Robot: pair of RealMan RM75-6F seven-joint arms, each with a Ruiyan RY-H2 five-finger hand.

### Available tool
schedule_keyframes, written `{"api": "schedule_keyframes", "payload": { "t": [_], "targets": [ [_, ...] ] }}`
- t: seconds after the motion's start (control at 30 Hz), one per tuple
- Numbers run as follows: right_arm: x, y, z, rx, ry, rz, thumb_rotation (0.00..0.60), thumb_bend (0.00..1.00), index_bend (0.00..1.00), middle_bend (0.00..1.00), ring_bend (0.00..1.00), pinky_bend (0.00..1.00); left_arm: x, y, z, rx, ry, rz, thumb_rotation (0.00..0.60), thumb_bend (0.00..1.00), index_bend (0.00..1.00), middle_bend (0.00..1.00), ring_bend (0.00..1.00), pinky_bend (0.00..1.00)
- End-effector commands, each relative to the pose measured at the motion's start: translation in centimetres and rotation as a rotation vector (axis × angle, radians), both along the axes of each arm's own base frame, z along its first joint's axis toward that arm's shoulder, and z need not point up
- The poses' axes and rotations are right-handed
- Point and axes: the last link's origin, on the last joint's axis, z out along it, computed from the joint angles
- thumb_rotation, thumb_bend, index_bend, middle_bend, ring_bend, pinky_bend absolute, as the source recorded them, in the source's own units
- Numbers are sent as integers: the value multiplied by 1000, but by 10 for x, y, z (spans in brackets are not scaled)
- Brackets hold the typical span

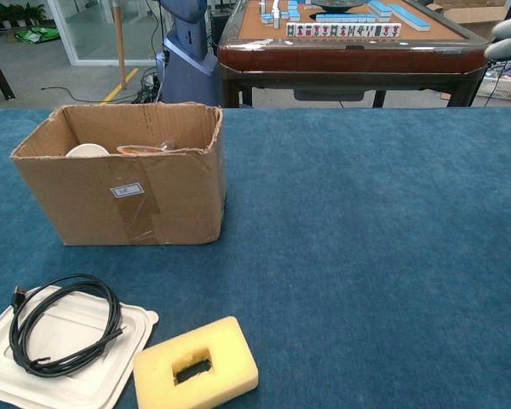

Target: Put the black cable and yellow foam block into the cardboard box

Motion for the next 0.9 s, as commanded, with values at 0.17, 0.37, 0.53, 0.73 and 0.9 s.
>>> {"api": "schedule_keyframes", "payload": {
  "t": [0.17, 0.37, 0.53, 0.73, 0.9],
  "targets": [
    [-29, 29, 30, -84, -24, 0, 600, 0, 46, 84, 0, 0, 17, 10, -19, -78, 2, -29, 600, 72, 456, 54, 57, 281],
    [-33, 42, 40, -128, -19, 31, 600, 0, 88, 98, 0, 0, 25, 13, -34, -132, 18, -38, 600, 72, 460, 46, 49, 272],
    [-33, 48, 45, -164, 1, 43, 600, 0, 97, 99, 0, 0, 32, 8, -47, -186, 21, -51, 600, 72, 467, 45, 48, 271],
    [-33, 49, 47, -144, 1, 48, 600, 0, 97, 99, 0, 0, 34, 7, -60, -222, 56, -53, 600, 72, 469, 38, 43, 270],
    [-34, 48, 46, -130, 6, 43, 600, 0, 97, 99, 0, 0, 34, 9, -68, -233, 50, -39, 600, 72, 470, 32, 39, 270]
  ]
}}
